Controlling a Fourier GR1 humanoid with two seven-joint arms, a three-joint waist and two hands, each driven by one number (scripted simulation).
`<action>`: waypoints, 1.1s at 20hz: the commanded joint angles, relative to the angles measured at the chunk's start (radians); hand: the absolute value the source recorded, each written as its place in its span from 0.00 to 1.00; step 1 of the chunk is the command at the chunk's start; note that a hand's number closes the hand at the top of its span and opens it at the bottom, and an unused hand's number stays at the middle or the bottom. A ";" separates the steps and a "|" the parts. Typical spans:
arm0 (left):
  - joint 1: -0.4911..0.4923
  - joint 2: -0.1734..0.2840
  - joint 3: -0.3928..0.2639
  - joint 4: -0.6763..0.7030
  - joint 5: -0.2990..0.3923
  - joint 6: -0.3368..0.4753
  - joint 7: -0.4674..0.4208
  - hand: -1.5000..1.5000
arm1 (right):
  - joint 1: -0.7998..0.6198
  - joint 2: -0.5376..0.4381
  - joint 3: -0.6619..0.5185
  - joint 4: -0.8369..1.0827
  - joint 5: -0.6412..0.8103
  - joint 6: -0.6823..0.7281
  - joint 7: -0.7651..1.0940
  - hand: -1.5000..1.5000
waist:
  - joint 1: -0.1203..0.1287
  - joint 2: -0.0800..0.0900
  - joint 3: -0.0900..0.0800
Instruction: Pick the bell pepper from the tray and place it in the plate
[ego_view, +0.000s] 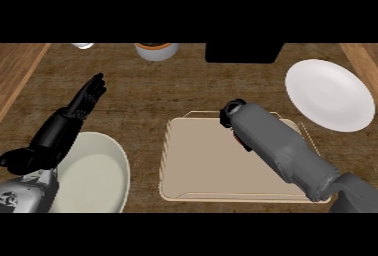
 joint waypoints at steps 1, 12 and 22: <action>0.022 0.013 0.029 -0.003 0.003 -0.025 -0.025 0.50 | 0.061 -0.026 0.014 -0.038 0.030 0.008 -0.080 1.00 | -0.009 0.025 0.005; 0.060 0.011 0.057 0.018 0.009 0.002 0.002 0.50 | 0.124 0.043 -0.329 -0.133 0.023 -0.926 0.464 1.00 | -0.090 -0.012 0.009; 0.086 0.006 0.050 -0.028 0.009 -0.021 -0.016 0.50 | 0.280 0.030 -0.251 -0.572 0.245 -1.210 0.847 1.00 | -0.064 0.001 0.004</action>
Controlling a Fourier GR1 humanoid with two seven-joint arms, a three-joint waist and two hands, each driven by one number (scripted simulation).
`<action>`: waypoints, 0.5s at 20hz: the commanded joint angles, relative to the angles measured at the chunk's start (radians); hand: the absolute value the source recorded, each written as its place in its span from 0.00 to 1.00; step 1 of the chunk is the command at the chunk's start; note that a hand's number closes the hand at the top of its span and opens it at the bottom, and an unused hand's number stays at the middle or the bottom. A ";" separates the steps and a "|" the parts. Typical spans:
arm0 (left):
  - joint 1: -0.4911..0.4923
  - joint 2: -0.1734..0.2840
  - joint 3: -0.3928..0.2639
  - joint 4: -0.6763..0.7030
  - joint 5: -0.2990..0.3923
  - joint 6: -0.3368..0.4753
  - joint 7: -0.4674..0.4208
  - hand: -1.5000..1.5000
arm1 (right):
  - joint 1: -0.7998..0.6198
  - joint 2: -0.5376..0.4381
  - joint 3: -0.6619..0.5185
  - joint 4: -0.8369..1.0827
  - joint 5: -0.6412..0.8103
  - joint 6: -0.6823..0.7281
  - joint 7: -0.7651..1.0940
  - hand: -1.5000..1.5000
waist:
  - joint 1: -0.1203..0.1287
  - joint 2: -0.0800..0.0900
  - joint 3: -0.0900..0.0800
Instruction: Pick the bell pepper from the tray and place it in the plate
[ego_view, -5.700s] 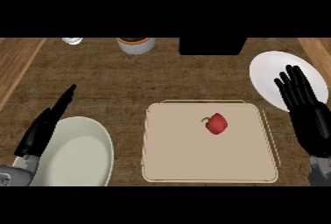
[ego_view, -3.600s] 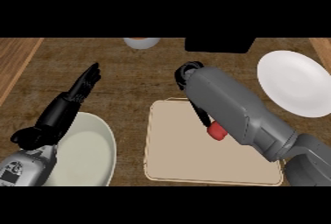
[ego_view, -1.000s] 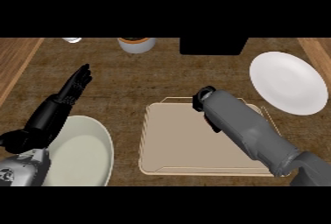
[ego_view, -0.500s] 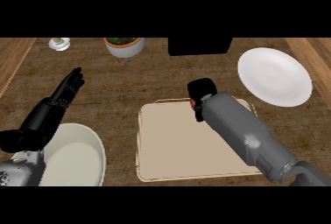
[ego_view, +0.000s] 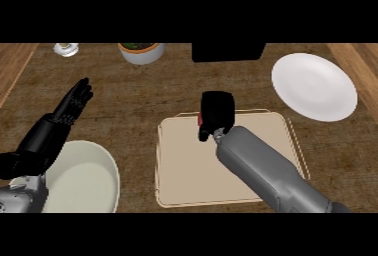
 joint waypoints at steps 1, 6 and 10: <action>0.027 -0.038 -0.034 0.017 -0.041 0.019 -0.037 0.50 | 0.043 -0.006 0.034 -0.222 0.100 -0.040 0.201 1.00 | 0.006 0.006 -0.002; 0.028 -0.027 -0.022 -0.052 -0.021 0.006 0.012 0.50 | 0.136 -0.162 0.000 -0.527 0.177 0.041 0.340 1.00 | 0.021 0.009 -0.001; -0.012 -0.019 -0.016 -0.029 -0.026 -0.023 0.007 0.50 | 0.211 -0.223 -0.041 -0.613 0.287 0.026 0.364 1.00 | 0.037 0.020 -0.001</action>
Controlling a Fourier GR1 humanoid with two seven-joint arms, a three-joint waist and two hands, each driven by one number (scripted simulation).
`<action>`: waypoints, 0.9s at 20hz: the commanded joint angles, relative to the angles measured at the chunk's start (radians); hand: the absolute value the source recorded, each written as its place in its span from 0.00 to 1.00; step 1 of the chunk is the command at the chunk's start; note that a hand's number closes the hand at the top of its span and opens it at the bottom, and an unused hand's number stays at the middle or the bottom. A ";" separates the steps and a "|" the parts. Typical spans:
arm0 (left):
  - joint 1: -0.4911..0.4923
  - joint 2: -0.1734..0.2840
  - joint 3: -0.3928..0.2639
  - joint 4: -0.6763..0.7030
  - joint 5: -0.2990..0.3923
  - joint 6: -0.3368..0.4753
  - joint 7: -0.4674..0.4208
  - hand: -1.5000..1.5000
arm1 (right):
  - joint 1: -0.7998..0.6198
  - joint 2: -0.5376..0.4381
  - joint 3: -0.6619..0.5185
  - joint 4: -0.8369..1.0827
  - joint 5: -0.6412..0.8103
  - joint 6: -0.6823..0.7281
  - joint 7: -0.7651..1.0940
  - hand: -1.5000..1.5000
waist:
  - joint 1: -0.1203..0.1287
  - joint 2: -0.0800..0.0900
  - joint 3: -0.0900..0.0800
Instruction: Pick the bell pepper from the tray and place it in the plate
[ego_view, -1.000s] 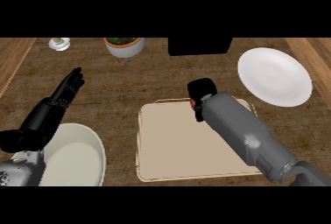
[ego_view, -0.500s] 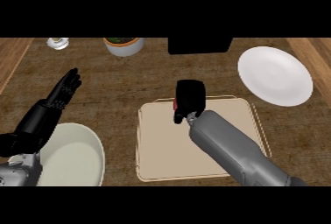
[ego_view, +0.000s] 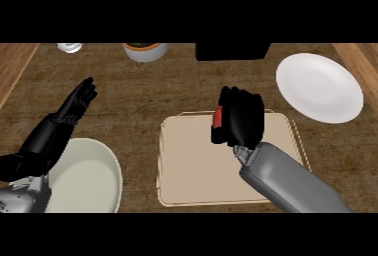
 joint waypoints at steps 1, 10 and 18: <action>0.014 0.004 0.009 0.000 -0.006 -0.018 -0.026 0.50 | 0.046 -0.087 -0.078 -0.138 0.066 0.039 0.117 1.00 | 0.017 0.007 0.000; -0.012 -0.032 0.014 0.032 -0.026 -0.042 -0.027 0.50 | 0.145 -0.152 -0.313 -0.056 0.053 -0.080 -0.123 1.00 | 0.039 0.016 0.001; -0.067 -0.087 -0.014 0.075 -0.089 -0.017 -0.023 0.50 | 0.095 -0.193 -0.533 0.207 -0.034 -0.278 -0.402 1.00 | 0.040 0.019 0.001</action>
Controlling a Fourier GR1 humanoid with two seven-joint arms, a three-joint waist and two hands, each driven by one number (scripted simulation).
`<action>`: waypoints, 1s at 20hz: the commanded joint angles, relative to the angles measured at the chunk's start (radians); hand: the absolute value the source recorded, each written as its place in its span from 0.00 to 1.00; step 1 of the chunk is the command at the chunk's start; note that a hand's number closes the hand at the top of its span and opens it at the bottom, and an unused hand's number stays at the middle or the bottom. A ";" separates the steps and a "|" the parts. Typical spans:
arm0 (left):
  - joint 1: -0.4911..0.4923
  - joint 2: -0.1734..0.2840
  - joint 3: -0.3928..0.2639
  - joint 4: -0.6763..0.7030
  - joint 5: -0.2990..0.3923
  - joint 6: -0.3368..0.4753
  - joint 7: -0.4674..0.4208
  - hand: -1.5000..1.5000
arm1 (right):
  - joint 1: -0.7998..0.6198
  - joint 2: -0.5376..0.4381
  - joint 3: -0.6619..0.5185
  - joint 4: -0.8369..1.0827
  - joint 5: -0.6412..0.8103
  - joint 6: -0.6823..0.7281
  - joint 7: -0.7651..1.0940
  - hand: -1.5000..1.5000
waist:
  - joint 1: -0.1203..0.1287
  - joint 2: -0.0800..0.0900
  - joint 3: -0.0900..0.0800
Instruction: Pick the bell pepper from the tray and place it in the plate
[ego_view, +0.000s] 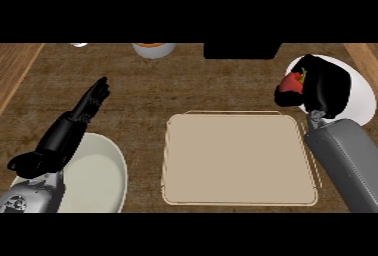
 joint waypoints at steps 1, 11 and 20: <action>-0.024 -0.003 0.013 -0.018 0.018 -0.022 0.037 0.50 | -0.063 -0.016 -0.115 0.209 -0.023 -0.111 -0.136 1.00 | 0.008 0.002 0.000; -0.057 0.004 0.044 0.066 -0.014 -0.056 -0.027 0.50 | -0.165 -0.038 -0.280 0.656 -0.111 -0.215 -0.413 1.00 | 0.018 0.008 0.001; -0.051 -0.028 0.028 0.011 -0.006 -0.051 0.010 0.50 | -0.263 -0.117 -0.422 0.982 -0.204 -0.178 -0.593 0.00 | 0.045 0.019 0.003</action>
